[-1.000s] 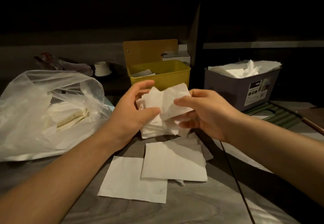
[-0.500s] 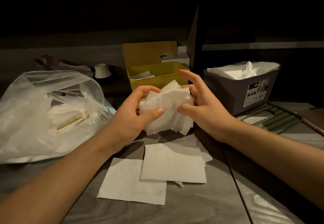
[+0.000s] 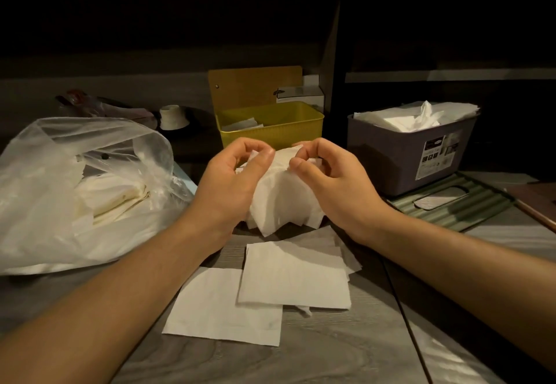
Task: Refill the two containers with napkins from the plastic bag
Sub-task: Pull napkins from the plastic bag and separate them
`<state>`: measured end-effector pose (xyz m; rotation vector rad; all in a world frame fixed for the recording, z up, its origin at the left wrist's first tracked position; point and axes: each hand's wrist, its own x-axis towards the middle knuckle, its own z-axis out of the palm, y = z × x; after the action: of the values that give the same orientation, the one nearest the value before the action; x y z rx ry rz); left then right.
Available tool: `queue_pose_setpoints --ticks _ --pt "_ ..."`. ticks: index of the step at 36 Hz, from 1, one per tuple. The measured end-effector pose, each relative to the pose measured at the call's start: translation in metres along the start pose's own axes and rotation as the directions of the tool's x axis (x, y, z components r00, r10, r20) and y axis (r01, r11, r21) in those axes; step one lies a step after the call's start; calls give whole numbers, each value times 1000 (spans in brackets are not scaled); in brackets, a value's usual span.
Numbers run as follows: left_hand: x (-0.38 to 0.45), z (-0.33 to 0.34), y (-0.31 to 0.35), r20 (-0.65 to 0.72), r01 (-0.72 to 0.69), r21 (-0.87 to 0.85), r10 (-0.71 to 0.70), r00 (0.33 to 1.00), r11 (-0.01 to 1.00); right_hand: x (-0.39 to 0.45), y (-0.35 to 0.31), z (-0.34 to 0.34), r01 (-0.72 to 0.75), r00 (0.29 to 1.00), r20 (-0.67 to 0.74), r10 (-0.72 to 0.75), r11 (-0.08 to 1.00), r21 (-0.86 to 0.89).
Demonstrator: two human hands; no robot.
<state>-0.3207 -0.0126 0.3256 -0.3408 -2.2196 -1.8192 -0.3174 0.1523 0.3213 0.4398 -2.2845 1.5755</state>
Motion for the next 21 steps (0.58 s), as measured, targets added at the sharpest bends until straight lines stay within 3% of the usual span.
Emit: queue_pose_setpoints --ticks 5,11,14,18,21 --pt "-1 -1 -4 -9 106 -4 -106 994 994 2 4 -5 -129 991 -17 136 969 213" --pt "-6 -4 1 38 221 -172 -217 975 960 4 12 -12 -323 942 78 325 824 465" --pt "-8 -10 1 125 219 -130 -203 971 967 2 14 -19 -307 951 172 258 861 405" --pt "-9 -17 -4 294 100 99 -125 947 990 1 13 -27 -190 935 329 131 970 152" --pt "-11 -16 -5 283 49 45 -60 957 998 4 12 -28 -169 929 347 127 981 95"
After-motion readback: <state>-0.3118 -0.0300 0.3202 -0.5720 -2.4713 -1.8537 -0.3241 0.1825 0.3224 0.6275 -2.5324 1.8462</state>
